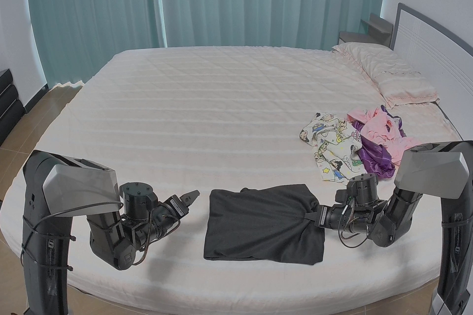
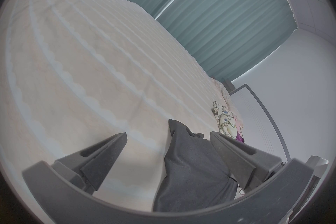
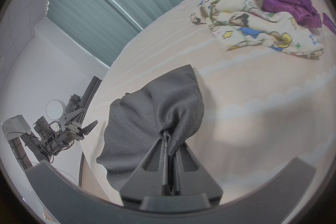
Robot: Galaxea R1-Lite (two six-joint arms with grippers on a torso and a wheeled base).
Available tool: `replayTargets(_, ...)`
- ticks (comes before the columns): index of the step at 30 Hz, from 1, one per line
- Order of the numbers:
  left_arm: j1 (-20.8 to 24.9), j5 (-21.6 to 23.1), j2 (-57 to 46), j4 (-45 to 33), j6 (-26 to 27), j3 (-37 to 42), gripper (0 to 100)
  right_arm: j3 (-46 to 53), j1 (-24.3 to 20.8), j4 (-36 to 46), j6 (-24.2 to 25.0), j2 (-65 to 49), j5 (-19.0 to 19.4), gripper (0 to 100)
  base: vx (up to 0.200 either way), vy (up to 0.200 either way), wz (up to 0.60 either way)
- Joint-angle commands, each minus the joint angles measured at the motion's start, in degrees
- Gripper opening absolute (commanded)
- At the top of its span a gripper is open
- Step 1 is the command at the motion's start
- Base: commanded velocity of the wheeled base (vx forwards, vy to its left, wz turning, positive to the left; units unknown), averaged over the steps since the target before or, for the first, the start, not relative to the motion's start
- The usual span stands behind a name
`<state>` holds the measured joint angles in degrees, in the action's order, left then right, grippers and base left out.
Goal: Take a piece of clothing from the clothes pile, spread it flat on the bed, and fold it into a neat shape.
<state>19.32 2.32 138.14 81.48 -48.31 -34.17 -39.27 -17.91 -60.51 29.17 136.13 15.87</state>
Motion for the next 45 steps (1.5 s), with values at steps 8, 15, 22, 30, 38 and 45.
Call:
replayTargets(8, 0.37, 0.06, 0.11, -0.01, -0.03, 0.16, 100, 2.18, 1.3, -1.01, -0.08, 0.01, 0.04, 0, 0.0, -0.2, 0.0)
replayTargets(15, 0.63, 0.06, 0.2, -0.01, -0.03, 0.16, 100, 2.53, 1.3, -1.8, 0.01, 0.36, -0.05, 0, 0.0, -0.2, 0.0)
replayTargets(22, 0.8, 0.06, 0.37, -0.01, -0.03, 0.24, 100, 2.79, 1.3, -2.24, -0.08, 1.15, -0.23, 0, 0.0, -0.029, 0.0)
replayTargets(30, 0.89, 0.06, 0.2, 0.08, -0.03, 0.68, 100, 4.37, 1.21, -7.34, 0.01, 2.65, -0.32, 0, 0.0, 0.0, 0.0)
replayTargets(38, 1.07, 0.14, 0.02, 0.61, -0.03, 1.91, 100, 5.16, 1.03, -7.51, 0.01, 2.73, 0.12, 100, 0.0, 0.0, 0.0)
replayTargets(45, 1.16, 0.32, 0.2, 4.74, -0.29, 2.09, 100, 8.94, 5.6, -9.97, -0.08, -1.48, 0.12, 100, 0.0, 0.0, 0.0)
